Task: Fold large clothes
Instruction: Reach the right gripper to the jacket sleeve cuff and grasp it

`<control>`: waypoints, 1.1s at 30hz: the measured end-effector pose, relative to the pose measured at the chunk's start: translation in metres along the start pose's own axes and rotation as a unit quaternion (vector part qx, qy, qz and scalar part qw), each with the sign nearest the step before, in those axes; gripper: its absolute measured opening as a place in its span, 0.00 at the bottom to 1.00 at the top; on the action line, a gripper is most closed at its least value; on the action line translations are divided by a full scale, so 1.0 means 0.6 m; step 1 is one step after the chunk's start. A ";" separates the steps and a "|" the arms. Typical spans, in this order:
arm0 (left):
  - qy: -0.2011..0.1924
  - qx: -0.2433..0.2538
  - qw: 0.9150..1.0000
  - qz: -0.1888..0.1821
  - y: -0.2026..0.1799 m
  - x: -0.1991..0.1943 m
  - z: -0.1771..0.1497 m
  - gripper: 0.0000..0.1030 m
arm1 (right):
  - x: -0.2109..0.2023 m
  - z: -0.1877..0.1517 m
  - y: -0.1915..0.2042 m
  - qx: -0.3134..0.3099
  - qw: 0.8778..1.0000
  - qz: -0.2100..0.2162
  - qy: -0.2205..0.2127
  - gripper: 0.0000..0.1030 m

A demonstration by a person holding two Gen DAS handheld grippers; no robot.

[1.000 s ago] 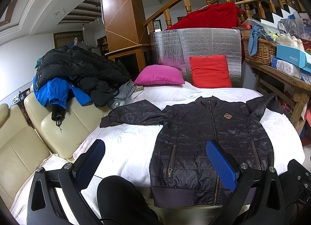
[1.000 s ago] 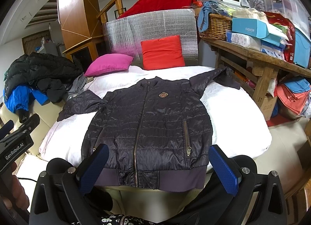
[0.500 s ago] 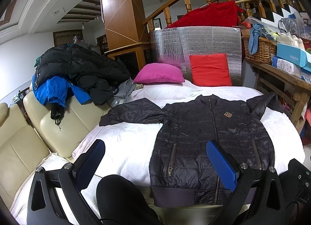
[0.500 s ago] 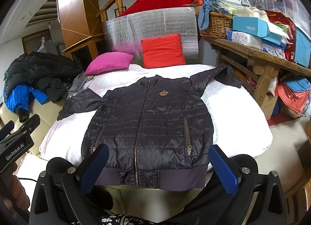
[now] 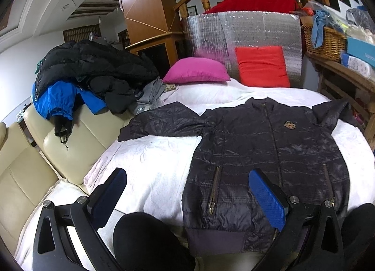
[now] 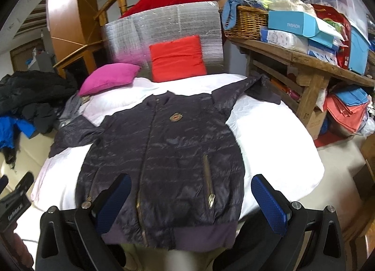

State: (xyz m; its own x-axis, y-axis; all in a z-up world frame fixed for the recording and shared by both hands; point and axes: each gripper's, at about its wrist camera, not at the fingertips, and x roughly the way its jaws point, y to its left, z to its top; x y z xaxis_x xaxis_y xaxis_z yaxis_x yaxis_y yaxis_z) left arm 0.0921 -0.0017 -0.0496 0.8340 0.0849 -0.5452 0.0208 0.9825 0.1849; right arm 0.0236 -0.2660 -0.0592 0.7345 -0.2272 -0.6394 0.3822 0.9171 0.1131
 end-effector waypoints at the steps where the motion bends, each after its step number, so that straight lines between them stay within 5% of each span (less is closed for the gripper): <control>1: 0.005 0.002 1.000 0.000 -0.005 0.015 0.005 1.00 | 0.013 0.010 -0.003 -0.001 1.000 -0.004 0.000 1.00; 10: 0.103 0.031 0.994 -0.016 -0.091 0.250 0.077 1.00 | 0.198 0.138 -0.087 0.064 0.998 0.001 0.021 1.00; 20: 0.164 0.024 0.985 -0.045 -0.196 0.457 0.138 1.00 | 0.390 0.242 -0.216 0.178 0.984 0.019 0.020 1.00; 28: 0.217 0.050 0.974 -0.043 -0.241 0.563 0.090 1.00 | 0.547 0.275 -0.337 0.344 0.931 0.125 0.019 1.00; 33: 0.223 0.080 0.971 -0.034 -0.260 0.585 0.071 1.00 | 0.612 0.305 -0.369 0.366 0.923 0.115 0.005 1.00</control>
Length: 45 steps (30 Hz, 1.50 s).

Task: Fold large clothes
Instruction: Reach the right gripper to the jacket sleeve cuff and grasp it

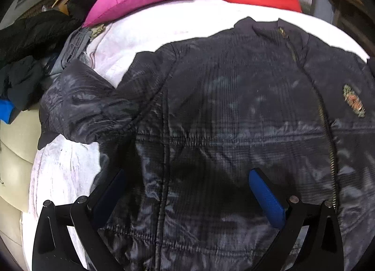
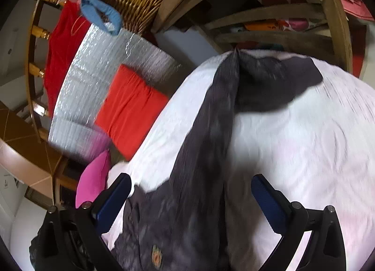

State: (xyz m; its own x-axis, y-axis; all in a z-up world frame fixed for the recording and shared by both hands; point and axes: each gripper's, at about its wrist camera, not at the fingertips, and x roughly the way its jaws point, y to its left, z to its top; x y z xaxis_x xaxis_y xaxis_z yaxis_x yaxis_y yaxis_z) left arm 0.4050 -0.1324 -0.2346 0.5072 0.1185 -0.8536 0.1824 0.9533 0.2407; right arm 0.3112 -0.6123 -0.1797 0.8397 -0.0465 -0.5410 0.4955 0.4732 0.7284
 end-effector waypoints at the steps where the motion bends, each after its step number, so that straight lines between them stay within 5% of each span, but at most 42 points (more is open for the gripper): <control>1: 0.003 0.003 1.000 -0.003 -0.002 0.005 -0.003 1.00 | 0.005 0.011 -0.005 0.007 1.000 -0.002 -0.006 1.00; 6: -0.007 0.012 1.000 -0.003 -0.004 0.015 -0.010 1.00 | 0.022 0.080 -0.076 0.106 0.994 0.015 -0.037 1.00; 10: -0.023 0.008 1.000 -0.002 -0.004 0.019 -0.012 1.00 | 0.064 0.116 -0.126 0.184 0.982 0.043 -0.015 1.00; 14: -0.028 -0.007 1.000 -0.008 -0.002 0.021 -0.015 1.00 | 0.101 0.133 -0.127 0.202 0.978 0.051 -0.012 0.98; 15: -0.027 -0.013 0.999 -0.012 0.000 0.022 -0.015 1.00 | 0.108 0.135 -0.123 0.200 0.979 0.045 -0.015 0.94; 18: -0.019 -0.020 0.999 -0.020 0.002 0.024 -0.016 1.00 | 0.121 0.131 -0.122 0.179 0.983 0.029 -0.023 0.64; 20: -0.016 -0.022 0.999 -0.023 0.005 0.026 -0.012 1.00 | 0.120 0.127 -0.123 0.157 0.987 0.019 -0.028 0.30; 28: -0.004 -0.035 0.999 -0.024 0.015 0.025 -0.008 1.00 | 0.044 0.095 0.001 0.033 0.996 0.037 -0.074 0.23; 32: -0.022 -0.045 0.999 -0.018 0.019 0.025 -0.018 1.00 | -0.007 0.028 0.087 -0.037 0.992 0.090 -0.077 0.23; 39: 0.021 -0.023 0.998 -0.055 0.048 0.022 -0.001 1.00 | -0.044 -0.162 0.206 -0.166 0.974 0.154 0.026 0.23; 45: -0.053 -0.031 0.995 -0.078 0.082 -0.070 0.030 1.00 | 0.028 -0.290 0.174 -0.094 0.962 0.134 0.220 0.26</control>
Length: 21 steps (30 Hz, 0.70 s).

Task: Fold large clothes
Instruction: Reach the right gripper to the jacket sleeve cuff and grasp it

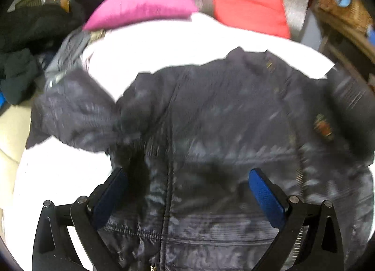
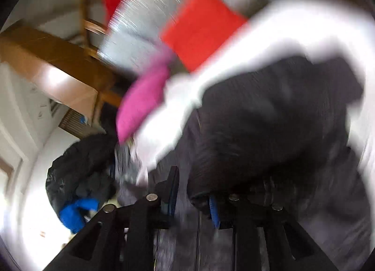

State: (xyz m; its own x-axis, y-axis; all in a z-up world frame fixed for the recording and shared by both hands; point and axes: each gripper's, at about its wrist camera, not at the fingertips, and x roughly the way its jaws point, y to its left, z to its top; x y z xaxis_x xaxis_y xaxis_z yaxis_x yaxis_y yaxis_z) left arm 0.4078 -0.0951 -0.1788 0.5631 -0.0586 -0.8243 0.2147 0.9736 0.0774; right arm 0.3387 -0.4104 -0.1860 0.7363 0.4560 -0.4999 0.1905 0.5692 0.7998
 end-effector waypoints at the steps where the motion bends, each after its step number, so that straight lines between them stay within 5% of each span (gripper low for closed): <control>1: -0.007 0.005 1.000 -0.003 -0.008 -0.013 0.009 1.00 | 0.012 -0.004 -0.015 0.024 1.000 0.003 0.020 0.28; 3: -0.018 0.023 0.999 -0.015 -0.034 -0.034 0.026 1.00 | 0.021 -0.013 -0.055 0.091 0.994 0.029 0.043 0.35; 5: -0.030 0.039 0.999 -0.022 -0.070 -0.047 0.035 1.00 | 0.007 -0.013 -0.085 0.148 0.987 0.048 0.048 0.88; 6: -0.033 0.043 0.998 -0.025 -0.083 -0.051 0.039 1.00 | -0.009 -0.012 -0.100 0.174 0.981 0.077 0.032 0.92; 11: -0.052 0.065 0.995 -0.052 -0.188 -0.070 0.044 1.00 | -0.087 0.012 -0.158 0.236 0.957 0.161 -0.039 0.92; 13: -0.060 0.075 0.994 -0.053 -0.227 -0.072 0.041 1.00 | -0.112 0.019 -0.186 0.269 0.948 0.157 -0.064 0.91; 16: -0.074 0.092 0.991 -0.056 -0.283 -0.070 0.040 1.00 | -0.121 0.018 -0.224 0.312 0.933 0.154 -0.087 0.67; 19: -0.092 0.121 0.988 -0.041 -0.334 -0.075 0.038 1.00 | -0.103 0.003 -0.239 0.337 0.930 0.132 -0.064 0.42; 21: -0.097 0.151 0.984 -0.008 -0.365 -0.060 0.038 0.90 | -0.091 -0.008 -0.251 0.354 0.927 0.115 -0.045 0.38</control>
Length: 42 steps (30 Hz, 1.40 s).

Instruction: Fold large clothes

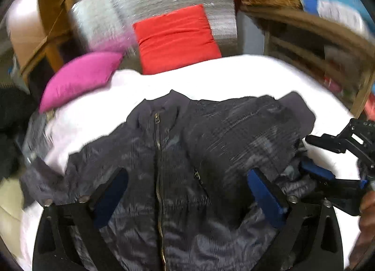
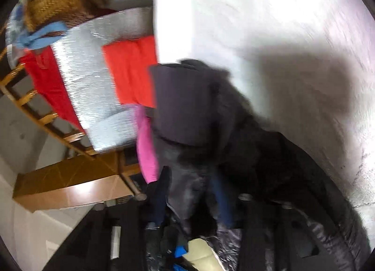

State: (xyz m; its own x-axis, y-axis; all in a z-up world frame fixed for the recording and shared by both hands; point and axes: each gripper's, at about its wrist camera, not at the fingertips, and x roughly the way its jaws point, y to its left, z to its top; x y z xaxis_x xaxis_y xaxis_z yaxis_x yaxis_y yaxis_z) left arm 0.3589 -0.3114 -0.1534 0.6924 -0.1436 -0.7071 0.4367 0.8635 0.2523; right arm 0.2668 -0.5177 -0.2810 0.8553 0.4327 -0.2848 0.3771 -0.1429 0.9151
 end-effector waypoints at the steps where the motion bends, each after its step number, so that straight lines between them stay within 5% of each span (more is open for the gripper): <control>1: 0.006 0.010 1.000 0.009 -0.008 0.012 0.001 0.74 | 0.002 -0.001 -0.007 0.009 1.000 -0.008 0.001 0.37; 2: 0.018 0.014 1.000 0.012 -0.010 0.025 0.001 0.55 | 0.009 -0.002 -0.013 0.015 1.000 -0.020 0.001 0.35; 5: 0.062 -0.009 0.998 0.002 0.009 0.061 -0.006 0.22 | 0.006 0.003 -0.016 0.014 0.999 -0.038 0.010 0.35; 8: 0.082 -0.023 0.996 -0.006 0.023 0.079 -0.021 0.10 | -0.003 0.008 -0.010 0.009 0.999 -0.047 0.015 0.35; 12: 0.096 -0.050 0.994 -0.030 0.036 0.080 -0.034 0.10 | 0.001 0.008 0.007 0.005 0.999 -0.051 0.014 0.37; 13: 0.093 -0.060 0.993 -0.043 0.038 0.075 -0.034 0.11 | 0.003 0.009 0.015 0.001 0.998 -0.054 0.013 0.37; 15: 0.087 -0.067 0.992 -0.059 0.034 0.063 -0.032 0.36 | 0.005 0.006 0.021 -0.004 0.998 -0.057 0.008 0.37; 17: 0.064 -0.063 0.995 -0.038 0.022 0.042 -0.027 0.72 | 0.006 0.008 0.016 -0.001 0.998 -0.055 0.006 0.38; 18: 0.045 -0.056 0.997 -0.031 0.015 0.034 -0.023 0.75 | 0.005 0.008 0.012 0.002 0.999 -0.054 0.006 0.38; 25: 0.002 -0.043 0.997 -0.060 -0.013 0.007 -0.010 0.76 | -0.013 0.025 -0.013 0.030 0.999 -0.042 -0.004 0.37; 29: 0.015 -0.016 0.999 -0.049 -0.031 0.017 -0.014 0.77 | -0.021 0.028 -0.015 0.027 0.998 -0.047 -0.009 0.38; 37: -0.028 -0.003 0.993 -0.114 -0.046 -0.022 -0.041 0.79 | -0.016 0.027 -0.012 0.029 0.998 -0.050 -0.008 0.38; 42: -0.019 0.029 0.996 -0.085 -0.069 -0.002 -0.038 0.83 | -0.010 0.029 -0.009 0.028 0.998 -0.052 -0.009 0.38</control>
State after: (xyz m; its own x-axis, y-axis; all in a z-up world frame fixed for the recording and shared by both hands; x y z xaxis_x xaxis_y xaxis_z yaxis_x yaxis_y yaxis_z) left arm 0.3272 -0.3360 -0.1781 0.6258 -0.3050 -0.7178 0.5814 0.7959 0.1688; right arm 0.2658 -0.5346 -0.2894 0.8162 0.4319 -0.3838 0.4837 -0.1475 0.8627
